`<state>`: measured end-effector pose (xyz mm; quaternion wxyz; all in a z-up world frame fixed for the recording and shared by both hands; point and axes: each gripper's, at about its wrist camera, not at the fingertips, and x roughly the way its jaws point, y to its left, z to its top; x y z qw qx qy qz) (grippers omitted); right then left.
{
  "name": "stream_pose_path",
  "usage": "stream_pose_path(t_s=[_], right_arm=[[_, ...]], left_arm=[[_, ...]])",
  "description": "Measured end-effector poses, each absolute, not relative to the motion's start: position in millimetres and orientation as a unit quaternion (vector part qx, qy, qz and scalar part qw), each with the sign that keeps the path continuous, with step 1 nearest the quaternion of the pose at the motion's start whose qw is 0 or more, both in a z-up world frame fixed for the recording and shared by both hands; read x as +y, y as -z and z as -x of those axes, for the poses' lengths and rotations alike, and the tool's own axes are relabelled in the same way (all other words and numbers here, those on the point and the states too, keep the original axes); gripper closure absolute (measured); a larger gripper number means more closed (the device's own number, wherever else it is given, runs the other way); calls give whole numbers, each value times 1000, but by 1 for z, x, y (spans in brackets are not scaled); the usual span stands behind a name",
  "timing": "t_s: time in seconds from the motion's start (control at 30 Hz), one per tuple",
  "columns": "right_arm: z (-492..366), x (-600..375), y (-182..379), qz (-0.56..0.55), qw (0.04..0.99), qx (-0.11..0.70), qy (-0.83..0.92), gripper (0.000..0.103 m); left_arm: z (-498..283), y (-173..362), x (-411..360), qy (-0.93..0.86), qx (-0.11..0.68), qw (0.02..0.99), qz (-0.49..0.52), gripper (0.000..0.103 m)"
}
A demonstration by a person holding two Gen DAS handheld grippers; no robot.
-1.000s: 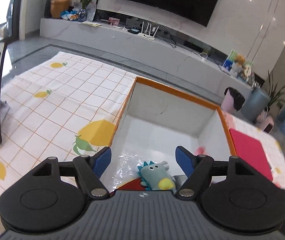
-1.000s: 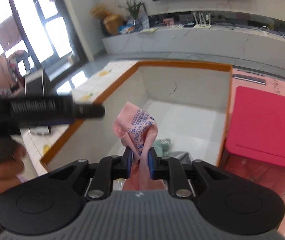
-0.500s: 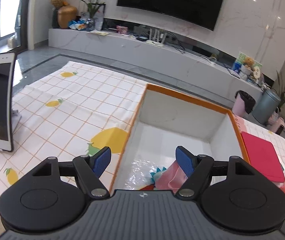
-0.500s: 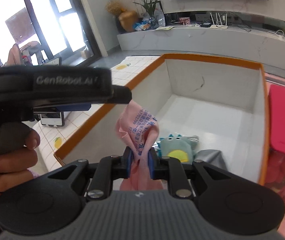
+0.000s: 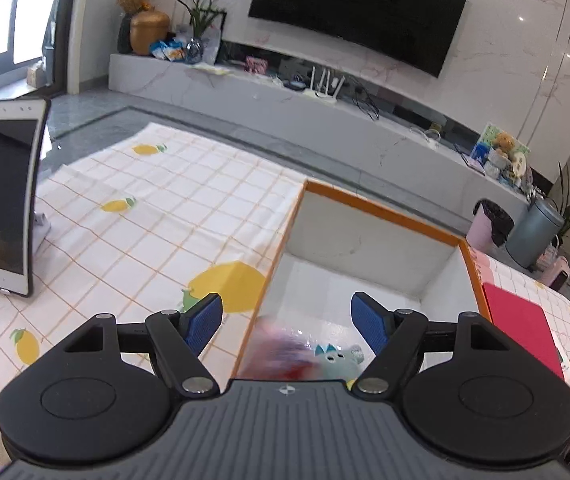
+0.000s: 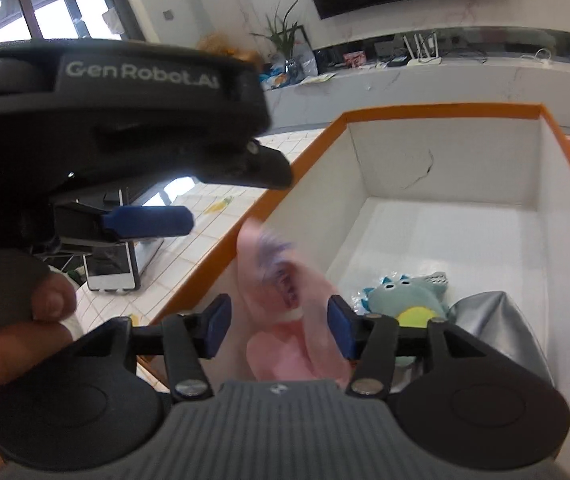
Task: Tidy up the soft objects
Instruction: 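Open right tool to drop the pink fabric into the orange box, then move both tools back toward the pile of soft items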
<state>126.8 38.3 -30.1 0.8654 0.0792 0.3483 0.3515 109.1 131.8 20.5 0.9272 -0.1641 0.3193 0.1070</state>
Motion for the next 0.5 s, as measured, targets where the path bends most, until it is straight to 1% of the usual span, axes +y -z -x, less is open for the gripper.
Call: stream_pose_path(t_s=[0.07,0.33,0.5], right_arm=[[-127,38,28,-73,866,349,-350,34],[-121,33,18,-49,879,331,-340,25],[-119,31,8,-26,889,318,-329,23]], left_arm=[[-107,-23,131,-109,315,929,161,17],[-102,-29,130,-110,303,932,164,17],[-102,-30,127,-104,303,934,159,17]])
